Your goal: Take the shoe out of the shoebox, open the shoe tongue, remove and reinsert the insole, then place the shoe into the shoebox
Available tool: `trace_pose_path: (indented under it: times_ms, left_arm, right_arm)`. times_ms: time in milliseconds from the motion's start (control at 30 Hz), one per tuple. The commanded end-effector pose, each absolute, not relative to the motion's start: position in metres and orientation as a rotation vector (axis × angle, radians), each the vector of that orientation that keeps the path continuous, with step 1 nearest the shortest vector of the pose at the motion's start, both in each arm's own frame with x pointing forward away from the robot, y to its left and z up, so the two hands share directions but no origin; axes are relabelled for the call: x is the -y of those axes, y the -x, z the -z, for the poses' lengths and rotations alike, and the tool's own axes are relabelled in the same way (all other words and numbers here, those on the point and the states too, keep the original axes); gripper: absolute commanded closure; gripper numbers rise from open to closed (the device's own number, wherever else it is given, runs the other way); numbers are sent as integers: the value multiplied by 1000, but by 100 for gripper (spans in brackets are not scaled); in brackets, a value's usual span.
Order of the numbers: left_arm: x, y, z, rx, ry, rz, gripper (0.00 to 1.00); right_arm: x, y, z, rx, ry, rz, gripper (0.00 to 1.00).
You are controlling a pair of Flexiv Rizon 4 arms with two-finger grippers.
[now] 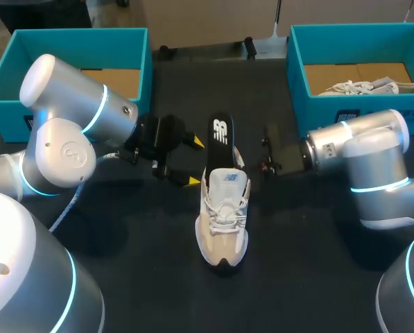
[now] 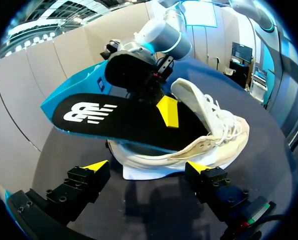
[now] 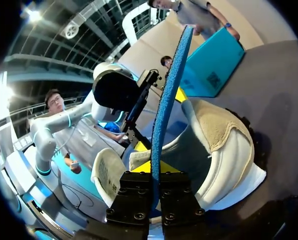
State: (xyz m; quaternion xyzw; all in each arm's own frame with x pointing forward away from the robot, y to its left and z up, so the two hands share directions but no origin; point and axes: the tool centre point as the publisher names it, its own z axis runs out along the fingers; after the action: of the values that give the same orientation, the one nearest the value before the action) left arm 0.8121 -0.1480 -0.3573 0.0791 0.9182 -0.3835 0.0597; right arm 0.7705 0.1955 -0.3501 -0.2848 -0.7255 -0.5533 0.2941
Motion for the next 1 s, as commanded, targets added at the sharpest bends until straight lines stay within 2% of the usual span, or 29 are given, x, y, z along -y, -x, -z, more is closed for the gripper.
trace_pose_path:
  times_ms: [33, 67, 167, 633, 733, 800, 833, 1000]
  left_arm:
    - [149, -812, 358, -2781, -240, 1157, 0]
    - [149, -812, 358, -2781, -240, 1157, 0]
    - [149, -812, 358, -2781, -240, 1157, 0]
    - [149, -812, 358, -2781, -240, 1157, 0]
    - [149, -812, 358, -2781, -240, 1157, 0]
    - [149, -812, 358, -2781, -240, 1157, 0]
    - [149, -812, 358, -2781, -240, 1157, 0]
    - [149, -812, 358, -2781, -240, 1157, 0]
  right_arm:
    - [-195, -772, 349, 1945, 751, 1474, 92]
    - [-195, -774, 347, 1956, 743, 1480, 84]
    - [-194, -779, 342, 1973, 730, 1487, 78]
    - [-198, -799, 331, 2027, 656, 1452, 78]
    - [-202, -801, 333, 2024, 641, 1443, 82]
    - [-203, -801, 335, 2023, 639, 1444, 88]
    - [-204, -800, 337, 2022, 638, 1444, 100]
    - [-202, -793, 342, 2049, 590, 1448, 100]
